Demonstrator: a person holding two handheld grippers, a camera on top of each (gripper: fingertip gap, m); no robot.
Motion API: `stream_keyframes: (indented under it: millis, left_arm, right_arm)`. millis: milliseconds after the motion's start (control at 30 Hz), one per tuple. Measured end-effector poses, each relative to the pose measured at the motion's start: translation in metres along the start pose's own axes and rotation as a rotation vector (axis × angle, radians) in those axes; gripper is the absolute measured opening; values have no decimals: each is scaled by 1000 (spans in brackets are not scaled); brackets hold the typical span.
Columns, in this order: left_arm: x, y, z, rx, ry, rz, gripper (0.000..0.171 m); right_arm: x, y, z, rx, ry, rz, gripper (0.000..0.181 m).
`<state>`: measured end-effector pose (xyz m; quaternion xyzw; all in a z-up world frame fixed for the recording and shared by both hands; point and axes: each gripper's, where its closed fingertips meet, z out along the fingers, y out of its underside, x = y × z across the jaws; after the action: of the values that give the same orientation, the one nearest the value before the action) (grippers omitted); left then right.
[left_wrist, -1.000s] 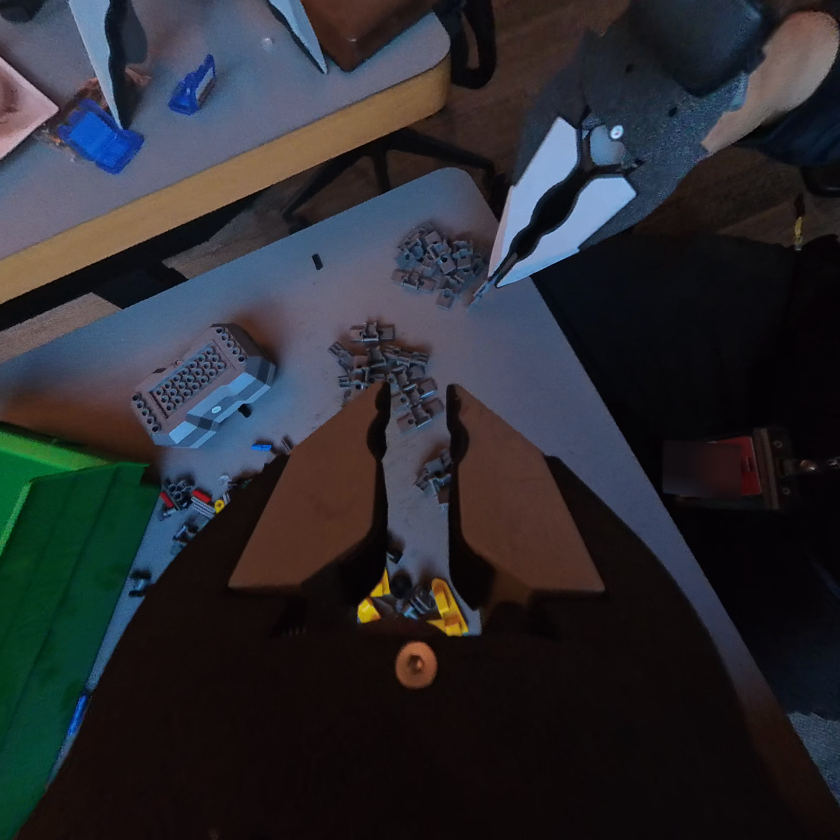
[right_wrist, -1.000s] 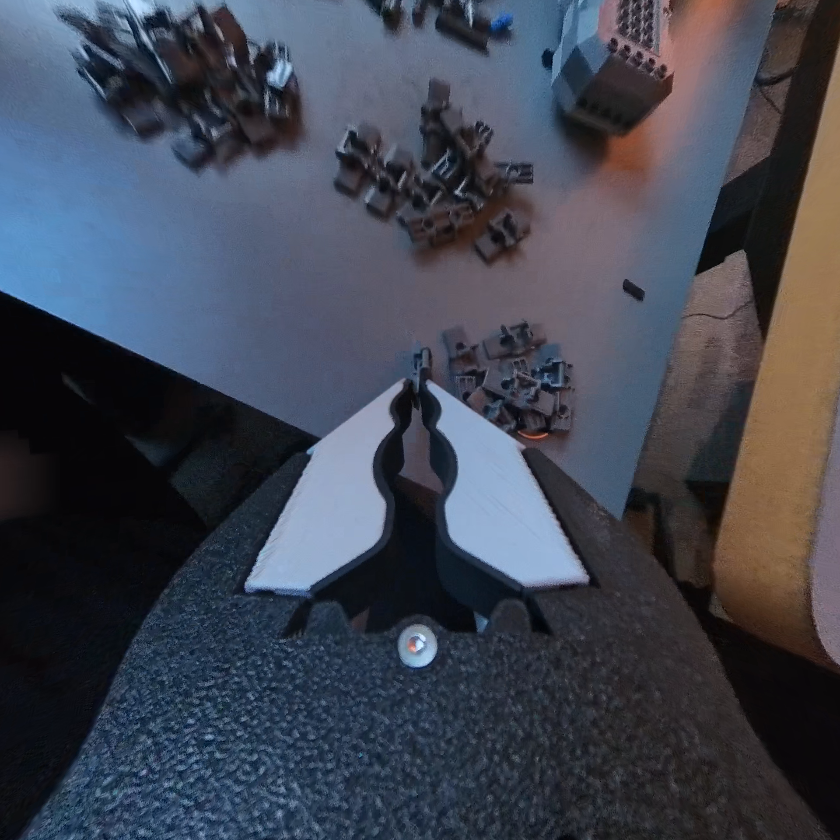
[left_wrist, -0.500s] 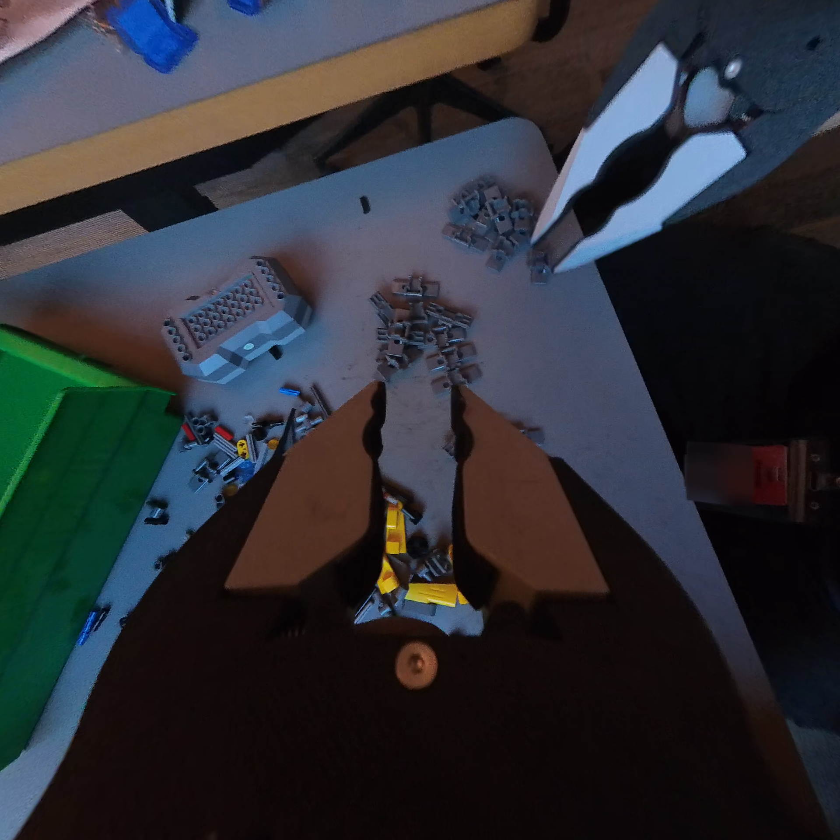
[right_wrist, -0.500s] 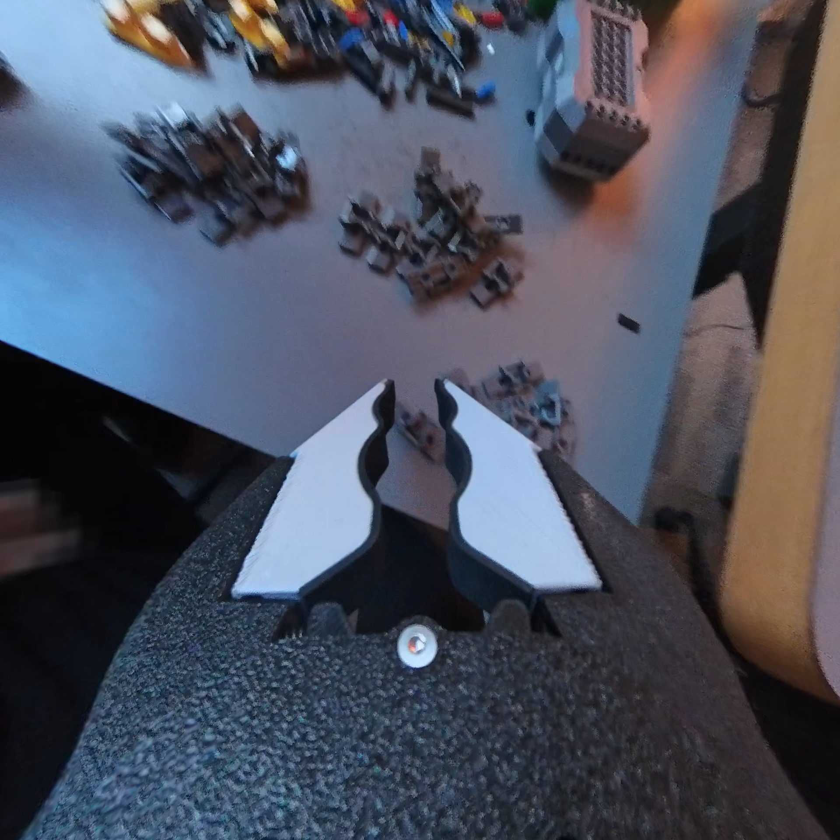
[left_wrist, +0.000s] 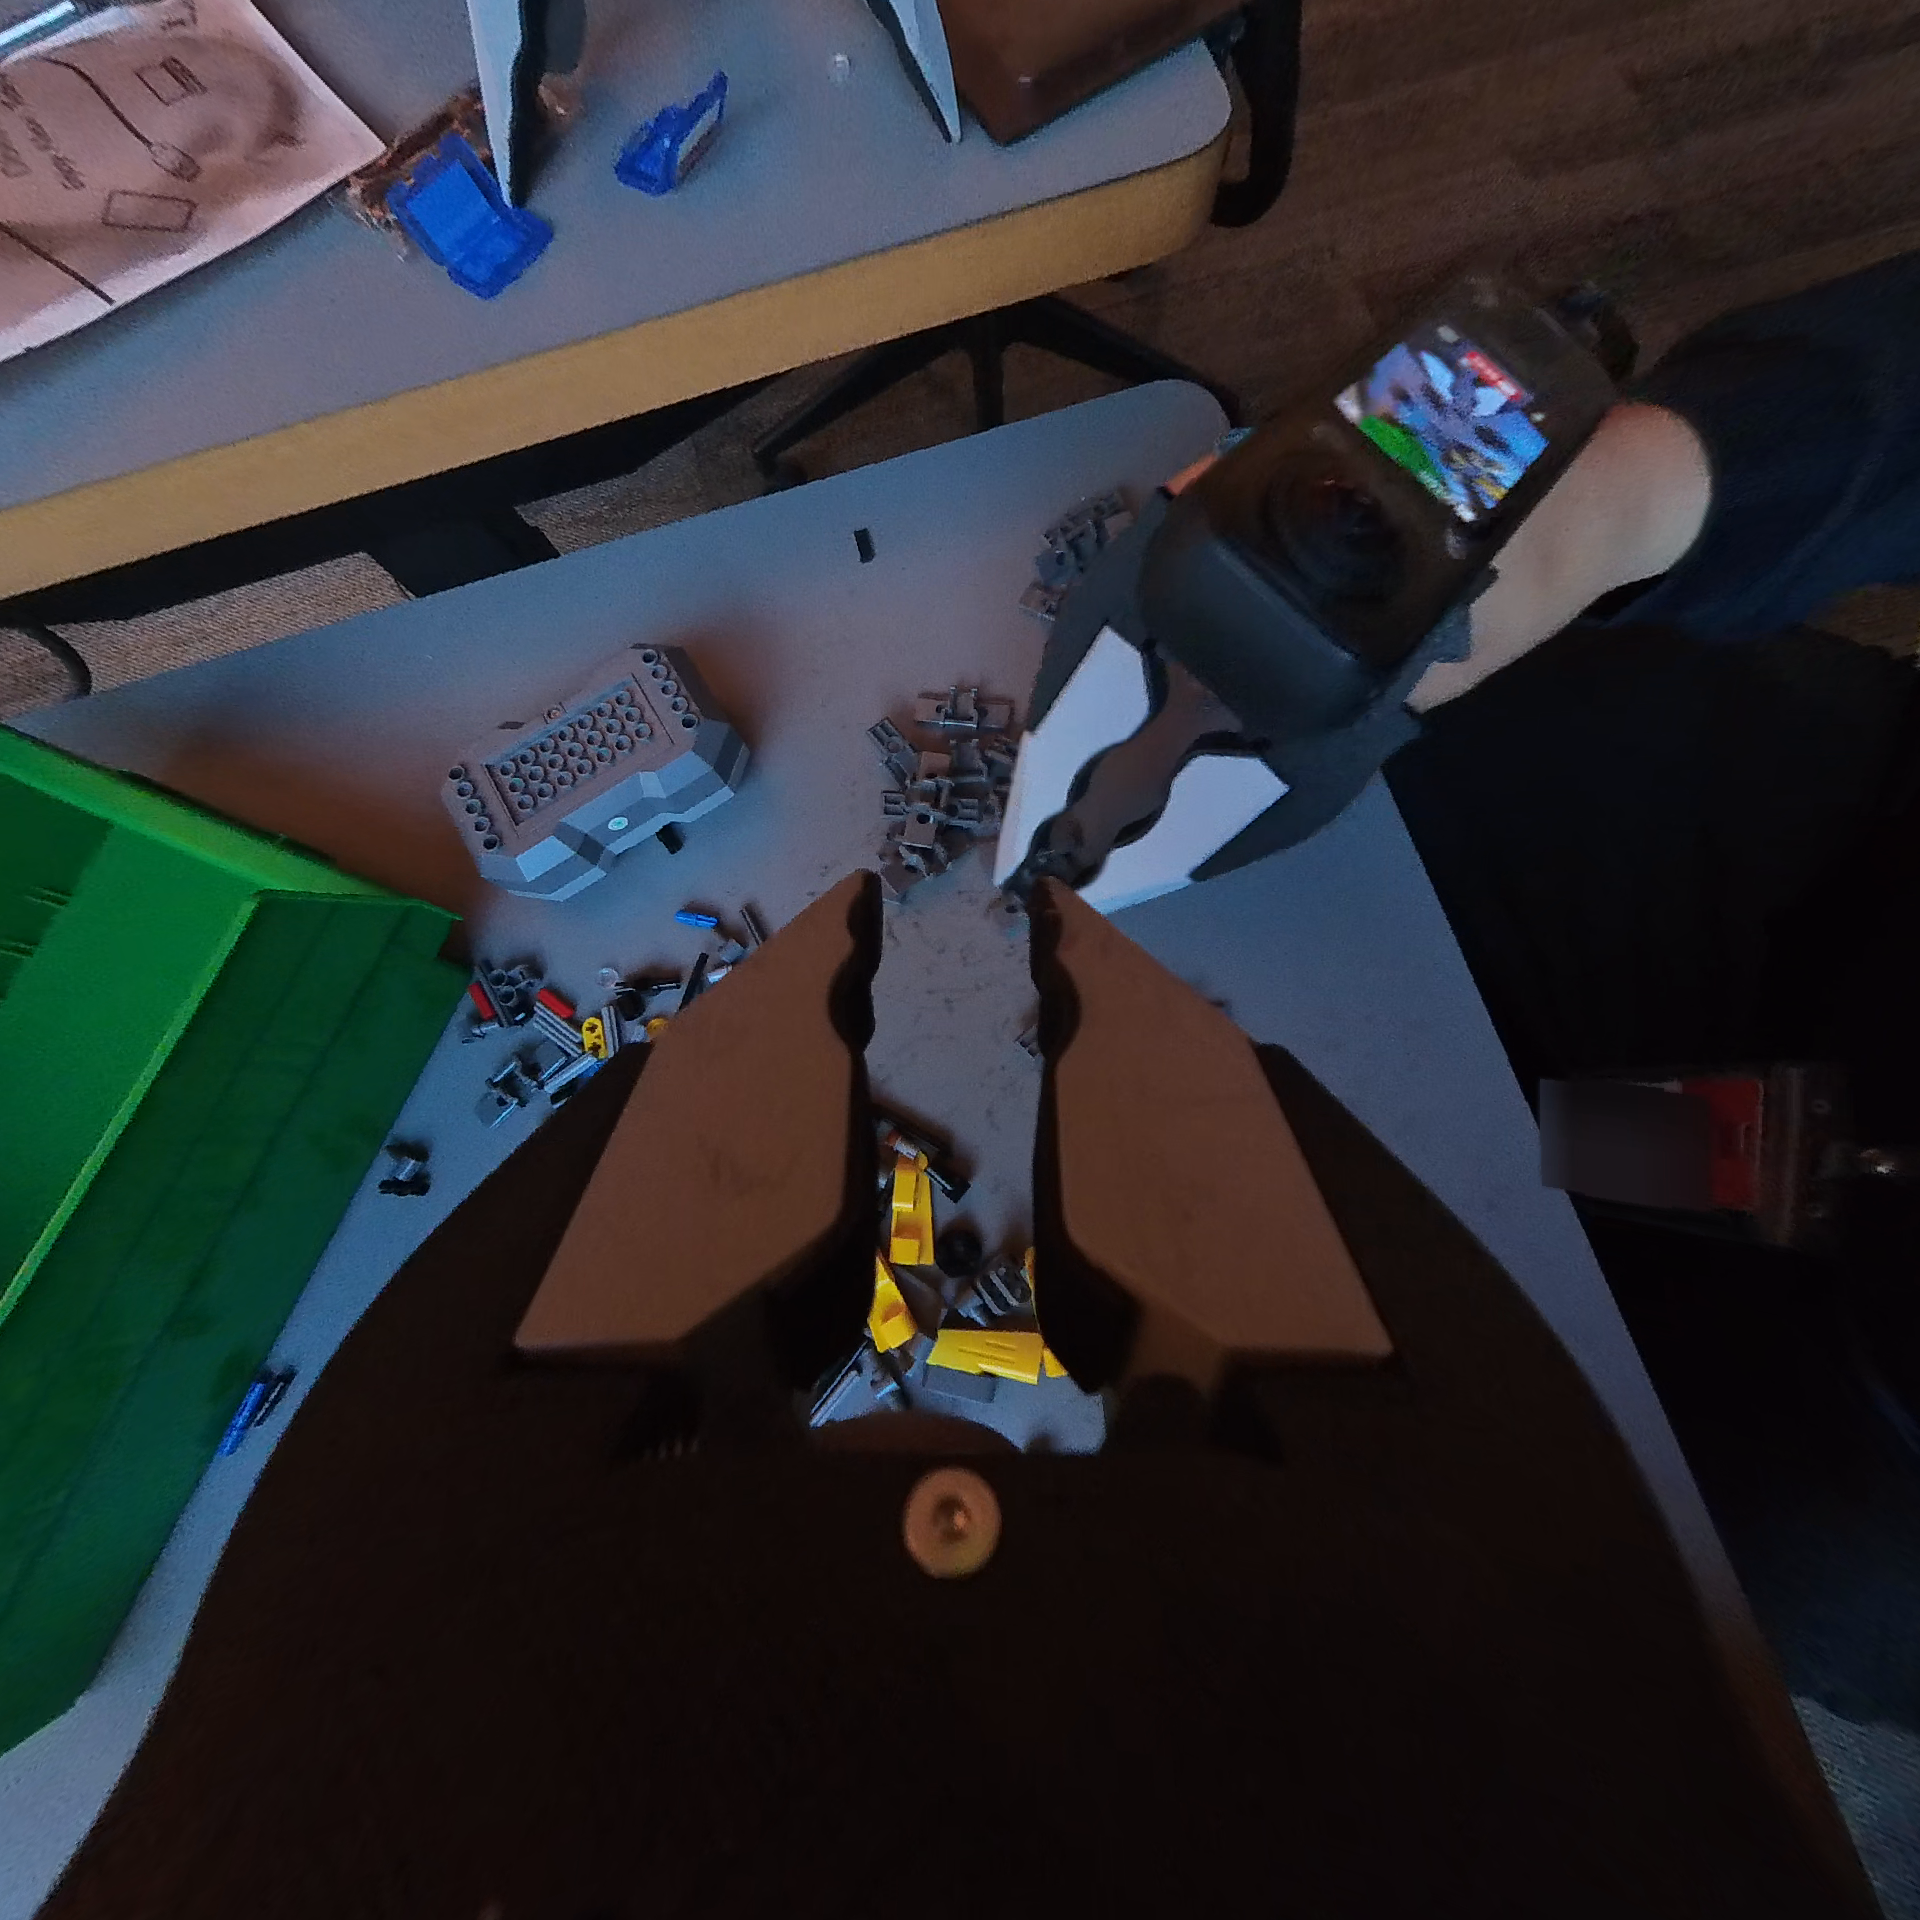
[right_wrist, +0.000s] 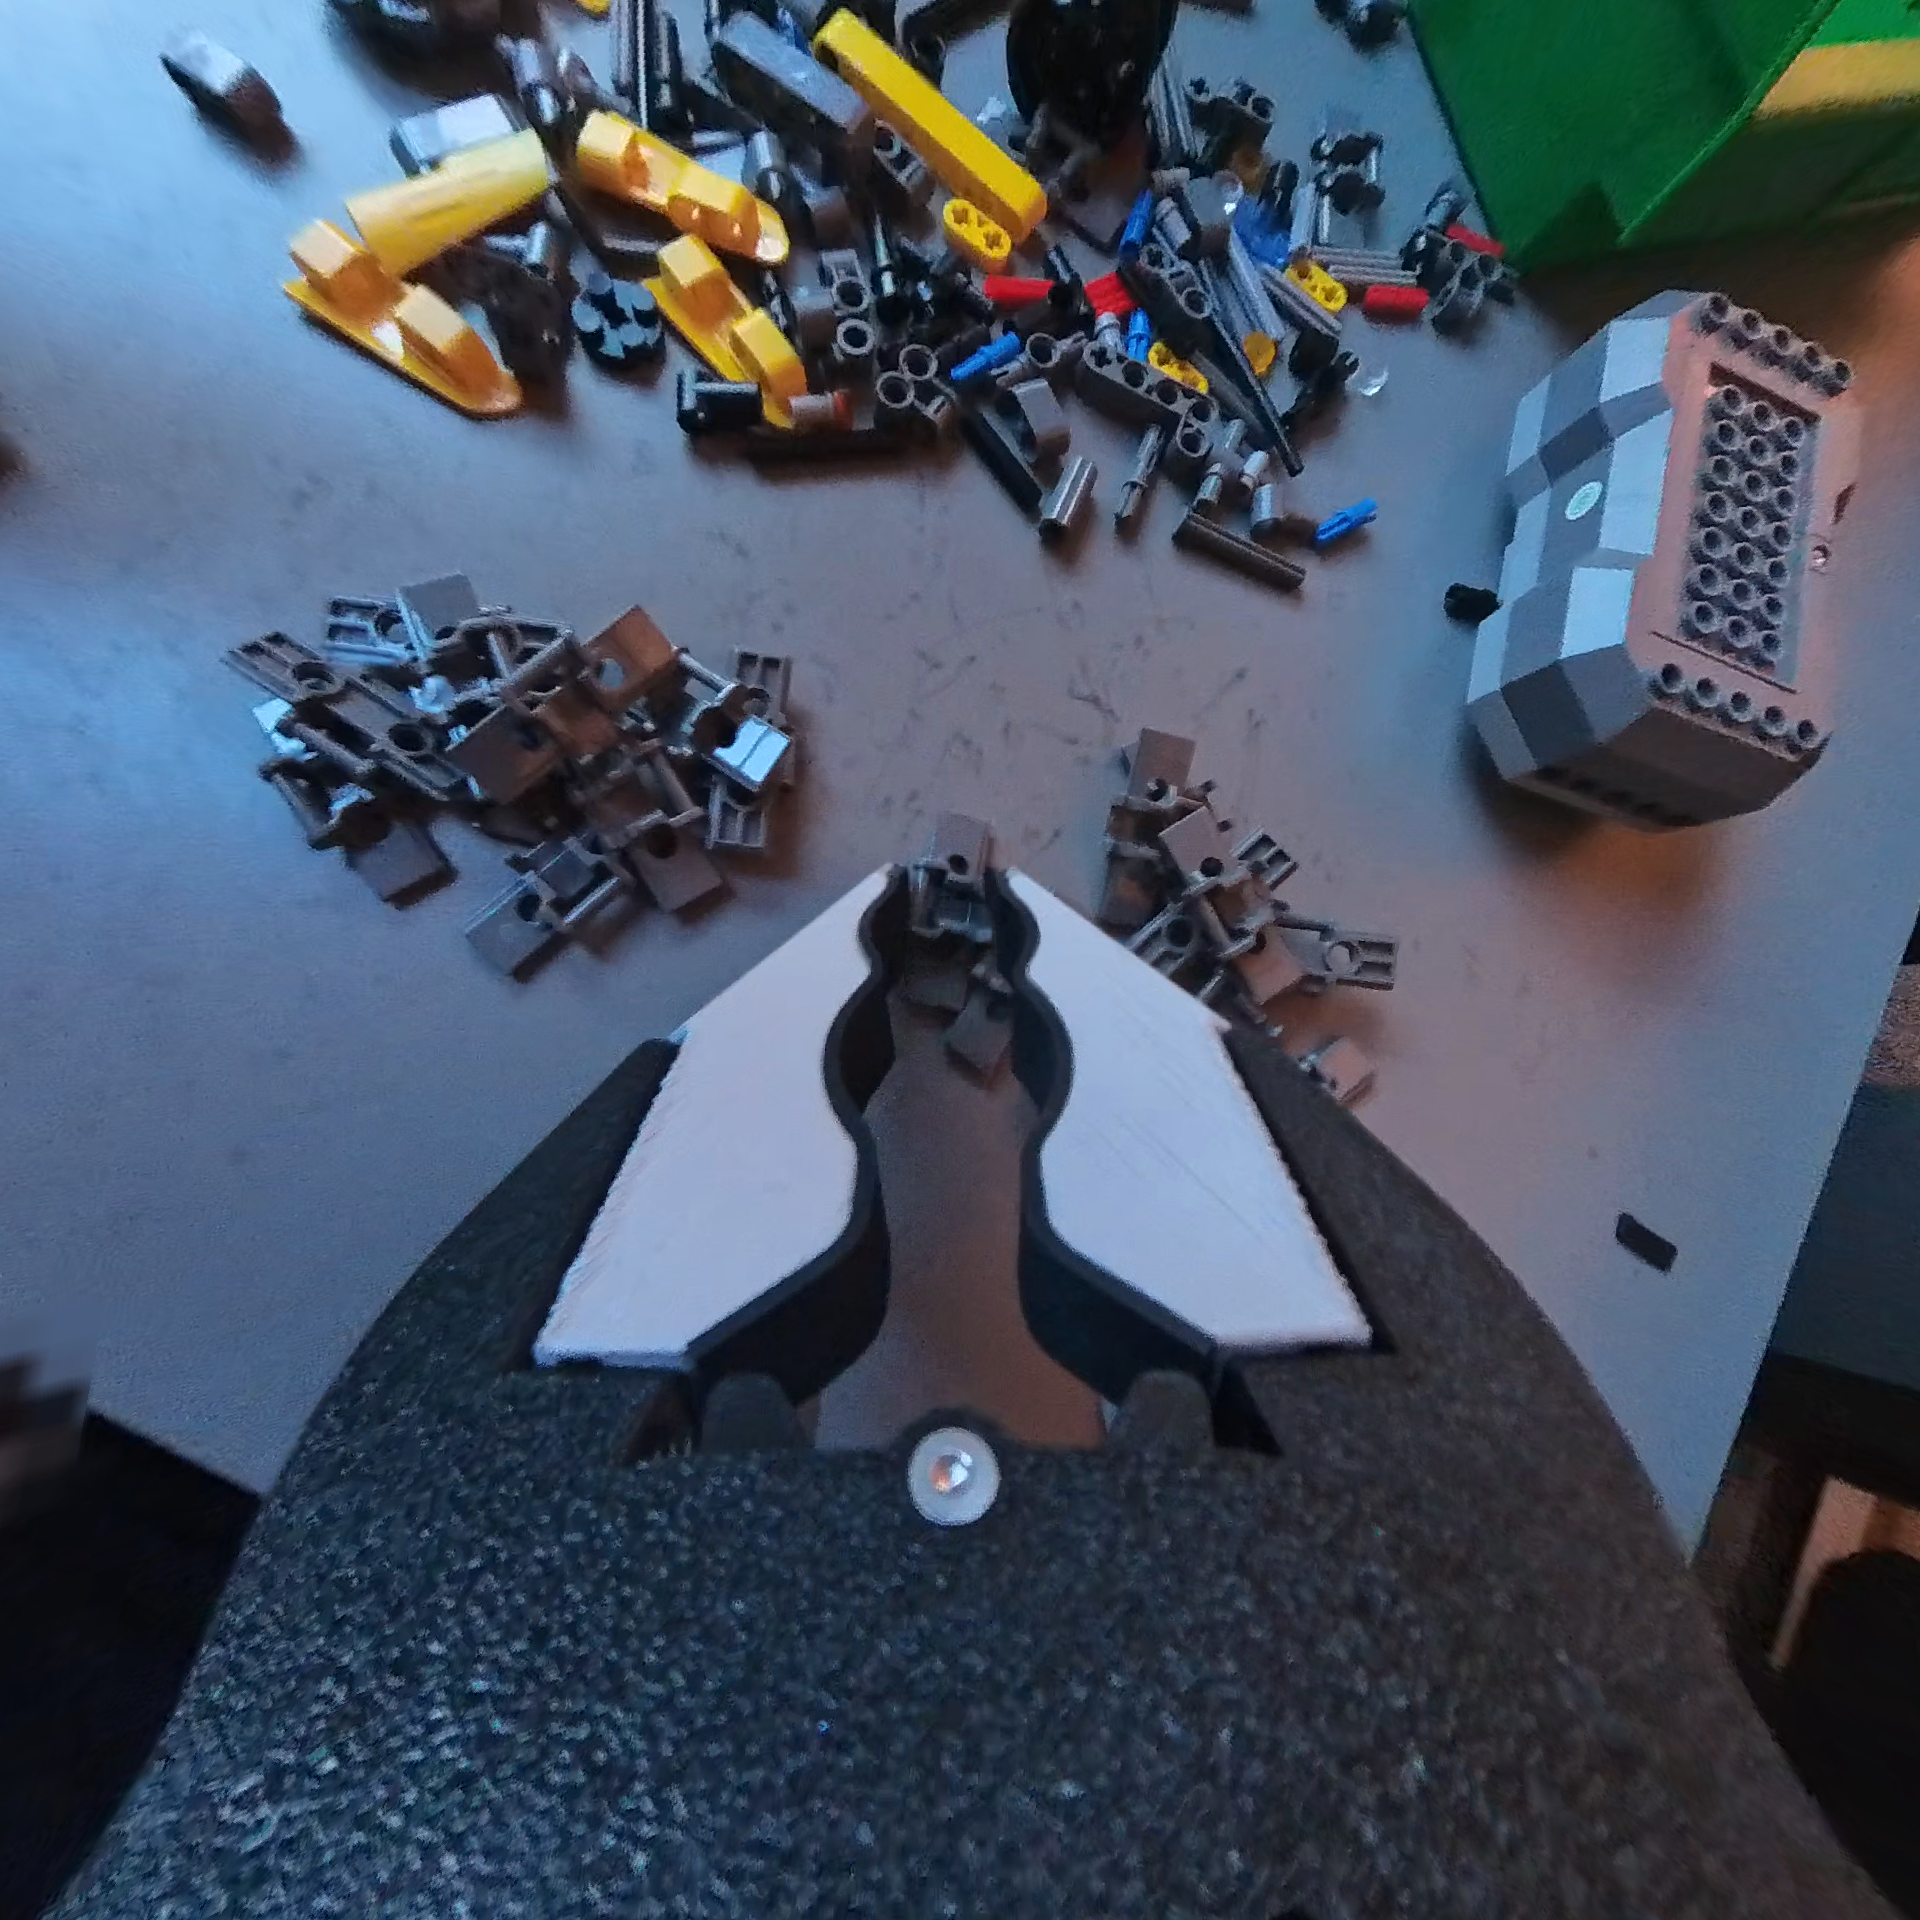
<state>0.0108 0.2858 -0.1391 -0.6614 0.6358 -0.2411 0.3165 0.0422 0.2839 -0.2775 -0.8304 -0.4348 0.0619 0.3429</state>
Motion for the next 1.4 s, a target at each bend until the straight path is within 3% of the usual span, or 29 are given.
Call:
stream_keyframes:
  millis: [233, 400, 567, 733, 967, 1033, 1133, 1233, 1400]
  left_arm:
    - [1, 0, -1, -2, -3, 4, 25]
    - [-3, -10, -6, 29, -47, -15, 27]
    - [-5, -39, -27, 120, -189, -101, 31]
    - [27, -50, -62, 226, -287, -166, 36]
    - [91, -10, -76, 259, -454, -222, 45]
    - [128, -3, -66, 334, -363, -267, 45]
    - [194, 12, -33, 370, -194, -226, 43]
    - [250, 34, 13, 301, -118, -196, 42]
    - [309, 74, 92, 101, -67, -111, 41]
  right_arm:
    - [18, -5, -15, 25, 68, 13, 14]
    - [10, -4, -60, 152, 77, 89, 16]
    - [1, 6, -102, 276, 68, 152, 23]
    - [-3, 10, -139, 414, 90, 189, 28]
    - [-37, 34, -164, 524, 120, 126, 40]
    - [-36, 50, -173, 533, 194, 112, 41]
    - [-15, 85, -198, 580, 426, 109, 39]
    - [-1, 118, -209, 578, 540, 127, 28]
    - [16, 141, -203, 603, 504, 255, 29]
